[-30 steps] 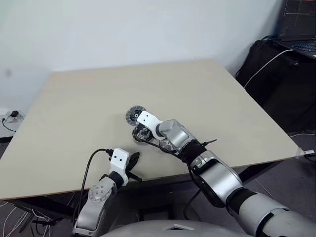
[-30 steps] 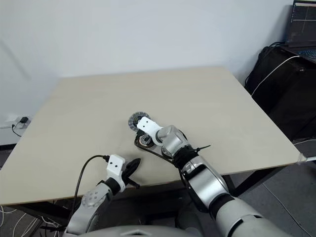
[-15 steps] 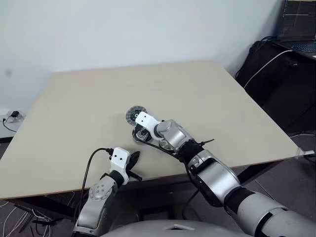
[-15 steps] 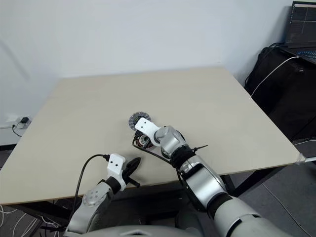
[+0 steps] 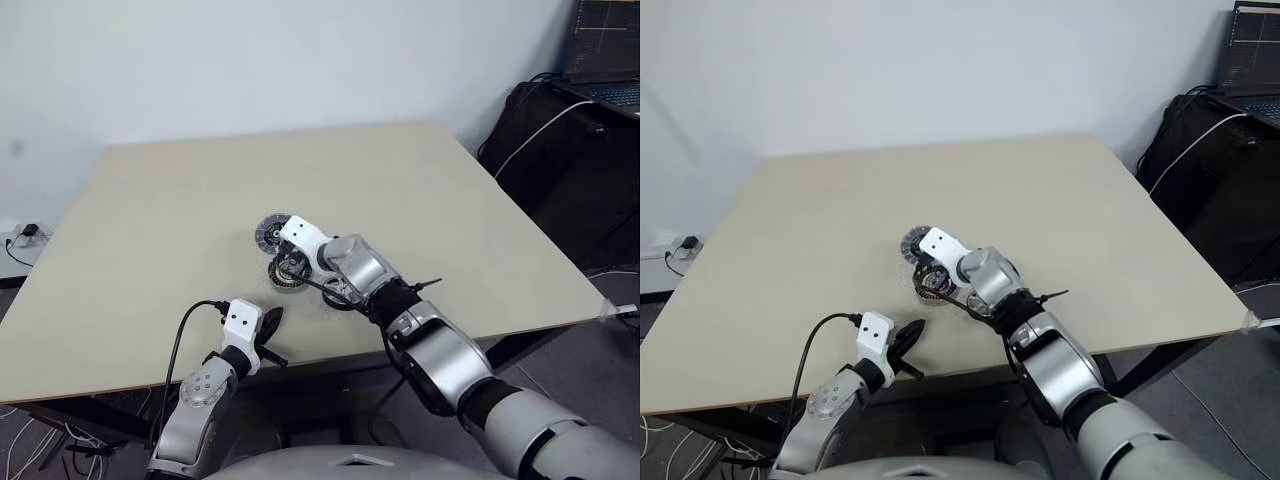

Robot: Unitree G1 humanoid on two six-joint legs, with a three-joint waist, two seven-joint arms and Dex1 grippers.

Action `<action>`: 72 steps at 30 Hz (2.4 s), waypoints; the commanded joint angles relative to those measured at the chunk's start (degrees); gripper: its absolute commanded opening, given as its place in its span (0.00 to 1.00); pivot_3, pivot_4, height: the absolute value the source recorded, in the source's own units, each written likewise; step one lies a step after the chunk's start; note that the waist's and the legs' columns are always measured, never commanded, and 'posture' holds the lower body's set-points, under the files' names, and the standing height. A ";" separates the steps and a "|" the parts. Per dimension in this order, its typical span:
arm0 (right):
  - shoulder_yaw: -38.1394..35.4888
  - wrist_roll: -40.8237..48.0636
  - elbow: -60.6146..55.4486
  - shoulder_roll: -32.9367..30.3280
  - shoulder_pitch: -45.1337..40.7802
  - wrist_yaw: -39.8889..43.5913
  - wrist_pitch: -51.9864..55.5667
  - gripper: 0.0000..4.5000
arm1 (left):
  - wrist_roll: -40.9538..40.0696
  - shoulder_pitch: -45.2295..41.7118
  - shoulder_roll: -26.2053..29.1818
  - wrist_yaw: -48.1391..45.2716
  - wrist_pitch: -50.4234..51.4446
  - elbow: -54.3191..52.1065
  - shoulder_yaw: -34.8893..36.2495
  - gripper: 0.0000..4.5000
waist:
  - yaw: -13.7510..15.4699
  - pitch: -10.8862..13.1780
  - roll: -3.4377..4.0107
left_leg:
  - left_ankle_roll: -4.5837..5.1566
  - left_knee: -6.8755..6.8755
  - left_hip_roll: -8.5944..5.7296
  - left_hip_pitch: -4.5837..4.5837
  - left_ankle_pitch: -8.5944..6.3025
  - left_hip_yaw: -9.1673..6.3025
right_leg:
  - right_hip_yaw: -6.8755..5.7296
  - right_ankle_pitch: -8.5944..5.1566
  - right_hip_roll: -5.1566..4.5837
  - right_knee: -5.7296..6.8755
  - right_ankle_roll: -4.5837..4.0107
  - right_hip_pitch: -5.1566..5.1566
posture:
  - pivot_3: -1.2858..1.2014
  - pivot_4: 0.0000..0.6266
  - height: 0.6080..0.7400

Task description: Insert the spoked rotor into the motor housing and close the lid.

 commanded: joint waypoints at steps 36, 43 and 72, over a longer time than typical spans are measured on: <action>4.10 -1.52 -0.92 0.41 -0.41 2.41 -0.57 0.01 | -0.36 0.21 -0.30 0.98 -0.26 -3.06 -0.50 0.00 | 0.01 0.00 0.00 | -0.01 0.00 0.00 0.00 0.01 0.00 | 0.00 0.00 0.00 0.00 -0.01 -0.01 | 0.52 0.00 1.00; 3.82 -1.35 -1.29 0.30 -0.37 2.55 -0.31 0.25 | -0.48 0.21 -0.18 1.10 0.00 -3.17 -0.43 0.00 | 0.02 0.00 0.00 | -0.01 0.00 0.00 0.00 0.01 0.00 | -0.01 0.00 0.00 0.00 -0.01 -0.01 | 0.52 0.00 1.00; 1.19 0.47 -3.42 1.97 1.91 -0.89 -0.90 0.01 | -0.77 -0.19 0.16 0.53 0.37 -2.94 -0.36 0.00 | 0.01 -0.01 -0.01 | -0.01 0.00 0.00 -0.01 0.01 0.00 | 0.01 0.00 0.01 0.01 -0.01 -0.01 | 0.52 0.00 1.00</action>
